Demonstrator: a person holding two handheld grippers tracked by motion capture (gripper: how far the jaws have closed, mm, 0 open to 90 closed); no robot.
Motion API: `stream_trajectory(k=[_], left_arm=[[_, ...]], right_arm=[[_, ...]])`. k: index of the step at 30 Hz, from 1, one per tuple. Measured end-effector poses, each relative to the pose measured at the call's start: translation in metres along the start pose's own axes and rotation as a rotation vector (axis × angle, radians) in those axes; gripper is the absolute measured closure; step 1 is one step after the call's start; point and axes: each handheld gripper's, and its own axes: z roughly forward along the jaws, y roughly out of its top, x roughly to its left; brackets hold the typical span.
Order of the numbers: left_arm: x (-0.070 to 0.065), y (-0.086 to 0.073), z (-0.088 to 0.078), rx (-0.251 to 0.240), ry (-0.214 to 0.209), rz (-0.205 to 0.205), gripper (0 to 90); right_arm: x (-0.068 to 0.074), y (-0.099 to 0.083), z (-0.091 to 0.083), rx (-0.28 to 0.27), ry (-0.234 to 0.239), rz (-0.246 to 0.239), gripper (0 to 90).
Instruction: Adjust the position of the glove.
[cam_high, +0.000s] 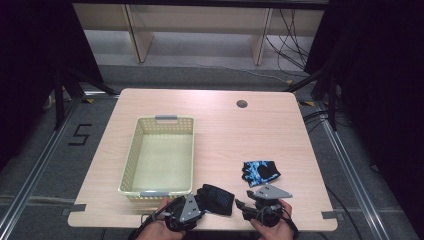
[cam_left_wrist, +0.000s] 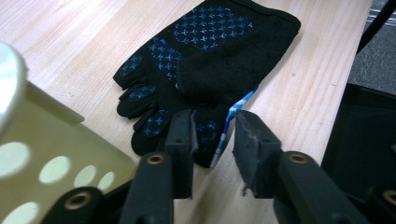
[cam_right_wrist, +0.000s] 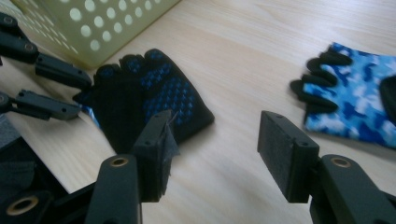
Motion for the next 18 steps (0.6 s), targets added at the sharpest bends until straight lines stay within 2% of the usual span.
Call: stream_trajectory(k=[3, 4, 5, 7, 8, 9, 10, 11, 12, 13, 14, 15, 16, 17, 18], left_arm=[[0.002, 0.000, 0.000, -0.003, -0.008, -0.024, 73.3], [0.004, -0.001, 0.000, 0.007, 0.001, -0.006, 74.7], [0.002, -0.001, 0.001, -0.007, -0.008, -0.009, 75.6], [0.001, 0.000, 0.000, 0.002, -0.002, 0.005, 77.7], [-0.001, 0.000, -0.001, 0.014, -0.005, 0.032, 79.1], [-0.001, 0.000, -0.001, 0.014, -0.005, 0.032, 80.2], [-0.002, -0.001, -0.001, -0.001, -0.015, 0.019, 81.5], [-0.002, 0.000, 0.000, -0.004, -0.021, 0.015, 82.2], [-0.002, 0.000, 0.000, -0.003, -0.025, 0.011, 83.0], [-0.001, 0.000, -0.002, 0.010, -0.021, 0.026, 83.9], [-0.002, 0.000, -0.001, -0.004, -0.028, 0.018, 84.8], [-0.002, 0.000, -0.001, -0.004, -0.028, 0.018, 85.5], [-0.002, 0.002, -0.001, 0.007, -0.022, 0.038, 86.0], [-0.002, 0.002, -0.001, 0.007, -0.022, 0.038, 86.4], [-0.003, 0.002, -0.001, 0.000, -0.029, 0.033, 86.6]], right_arm=[[0.001, 0.007, 0.012, 0.020, 0.017, 0.002, 50.0], [0.000, 0.009, 0.016, 0.026, 0.013, -0.013, 51.7], [0.000, 0.010, 0.021, 0.034, 0.032, -0.001, 53.7], [-0.001, 0.013, 0.028, 0.055, 0.035, -0.005, 58.4], [-0.001, 0.014, 0.032, 0.056, 0.041, -0.005, 60.4], [-0.001, 0.014, 0.032, 0.056, 0.041, -0.005, 60.4], [-0.004, 0.014, 0.039, 0.089, 0.043, -0.023, 65.9], [-0.003, 0.014, 0.041, 0.105, 0.038, -0.009, 67.3], [-0.005, 0.013, 0.044, 0.115, 0.042, -0.028, 72.9], [-0.004, 0.014, 0.044, 0.117, 0.059, -0.007, 74.5], [-0.005, 0.014, 0.045, 0.111, 0.057, -0.020, 77.9], [-0.003, 0.014, 0.046, 0.092, 0.064, 0.019, 84.2], [-0.005, 0.015, 0.045, 0.110, 0.058, -0.002, 84.6], [-0.005, 0.015, 0.045, 0.110, 0.058, -0.002, 84.6], [-0.005, 0.016, 0.045, 0.099, 0.063, 0.023, 85.3]])
